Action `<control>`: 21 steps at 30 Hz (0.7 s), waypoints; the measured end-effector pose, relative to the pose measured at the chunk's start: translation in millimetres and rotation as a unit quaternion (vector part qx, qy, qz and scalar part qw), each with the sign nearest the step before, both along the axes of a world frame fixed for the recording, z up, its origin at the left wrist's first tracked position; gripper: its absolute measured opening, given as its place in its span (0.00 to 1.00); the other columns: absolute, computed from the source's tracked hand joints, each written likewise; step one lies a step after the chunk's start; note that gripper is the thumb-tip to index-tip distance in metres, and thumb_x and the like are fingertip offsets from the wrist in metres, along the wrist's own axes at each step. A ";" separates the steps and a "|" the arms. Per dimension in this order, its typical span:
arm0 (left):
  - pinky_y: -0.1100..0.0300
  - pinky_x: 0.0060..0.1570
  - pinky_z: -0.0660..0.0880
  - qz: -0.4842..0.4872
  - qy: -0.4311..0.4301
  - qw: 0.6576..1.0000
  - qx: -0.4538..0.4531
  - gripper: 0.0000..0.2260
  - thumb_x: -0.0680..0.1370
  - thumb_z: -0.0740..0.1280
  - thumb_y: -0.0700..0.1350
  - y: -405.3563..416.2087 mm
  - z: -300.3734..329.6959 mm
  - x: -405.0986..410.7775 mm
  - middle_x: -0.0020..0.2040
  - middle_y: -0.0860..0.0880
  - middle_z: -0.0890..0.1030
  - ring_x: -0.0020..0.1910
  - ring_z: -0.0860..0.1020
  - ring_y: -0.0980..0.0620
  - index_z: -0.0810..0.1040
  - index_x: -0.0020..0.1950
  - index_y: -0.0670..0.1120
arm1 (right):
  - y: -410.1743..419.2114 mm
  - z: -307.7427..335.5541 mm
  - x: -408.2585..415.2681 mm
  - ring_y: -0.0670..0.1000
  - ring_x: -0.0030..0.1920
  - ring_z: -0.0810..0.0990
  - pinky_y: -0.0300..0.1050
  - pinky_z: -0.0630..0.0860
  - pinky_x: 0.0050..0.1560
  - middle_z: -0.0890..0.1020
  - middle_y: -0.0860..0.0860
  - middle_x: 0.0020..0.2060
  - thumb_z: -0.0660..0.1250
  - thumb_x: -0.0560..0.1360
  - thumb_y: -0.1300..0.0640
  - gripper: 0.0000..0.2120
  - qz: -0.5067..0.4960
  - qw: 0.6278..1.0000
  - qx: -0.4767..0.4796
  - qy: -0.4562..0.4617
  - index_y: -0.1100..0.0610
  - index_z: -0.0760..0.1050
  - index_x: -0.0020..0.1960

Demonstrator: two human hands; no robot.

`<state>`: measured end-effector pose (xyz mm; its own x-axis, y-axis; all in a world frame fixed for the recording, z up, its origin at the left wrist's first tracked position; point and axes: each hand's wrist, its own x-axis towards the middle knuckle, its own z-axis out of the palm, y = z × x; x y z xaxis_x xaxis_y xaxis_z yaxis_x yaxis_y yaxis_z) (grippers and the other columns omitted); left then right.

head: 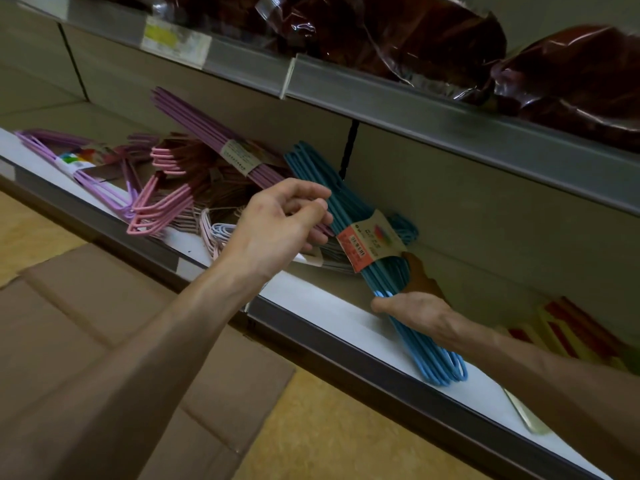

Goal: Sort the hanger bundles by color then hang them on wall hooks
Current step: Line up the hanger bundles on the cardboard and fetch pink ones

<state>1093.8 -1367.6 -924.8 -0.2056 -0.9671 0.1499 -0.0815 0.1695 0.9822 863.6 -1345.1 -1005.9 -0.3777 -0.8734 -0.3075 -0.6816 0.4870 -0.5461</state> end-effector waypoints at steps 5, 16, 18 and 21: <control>0.57 0.44 0.82 -0.017 -0.011 1.000 0.000 0.07 0.82 0.64 0.43 3.9 2.0 -3.8 0.46 0.49 0.85 0.41 0.84 0.52 0.79 0.58 0.49 | 15.3 14.3 -7.3 0.51 0.42 0.81 0.44 0.77 0.36 0.79 0.52 0.47 0.74 0.68 0.47 0.40 0.019 0.999 -0.019 0.028 0.42 0.55 0.73; 0.49 0.49 0.83 0.065 0.030 0.985 0.157 0.18 0.80 0.66 0.56 2.1 -3.3 12.8 0.55 0.48 0.80 0.48 0.84 0.48 0.73 0.64 0.47 | 31.1 33.7 -4.0 0.49 0.28 0.76 0.44 0.76 0.30 0.78 0.52 0.31 0.74 0.68 0.46 0.17 0.018 0.995 -0.052 0.082 0.59 0.75 0.39; 0.47 0.53 0.82 0.070 0.094 0.972 0.204 0.22 0.78 0.69 0.56 -0.1 -3.4 20.0 0.58 0.45 0.79 0.53 0.83 0.45 0.72 0.67 0.45 | 34.3 35.2 2.5 0.49 0.35 0.81 0.48 0.83 0.36 0.80 0.52 0.39 0.76 0.65 0.46 0.20 0.042 0.992 -0.094 0.069 0.57 0.73 0.46; 0.45 0.58 0.79 0.100 0.209 0.948 0.218 0.23 0.75 0.72 0.55 -3.3 0.6 33.5 0.59 0.43 0.80 0.58 0.81 0.42 0.75 0.66 0.45 | 40.5 36.2 17.2 0.48 0.50 0.79 0.50 0.83 0.49 0.76 0.46 0.53 0.77 0.66 0.47 0.35 0.116 0.982 -0.135 0.058 0.49 0.64 0.67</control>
<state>1127.3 -1370.9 -924.2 -0.0228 -0.9695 -0.2440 0.3431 -0.2368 0.9090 880.8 -1304.6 -969.7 -0.1775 -0.9839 -0.0201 -0.8220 0.1595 -0.5466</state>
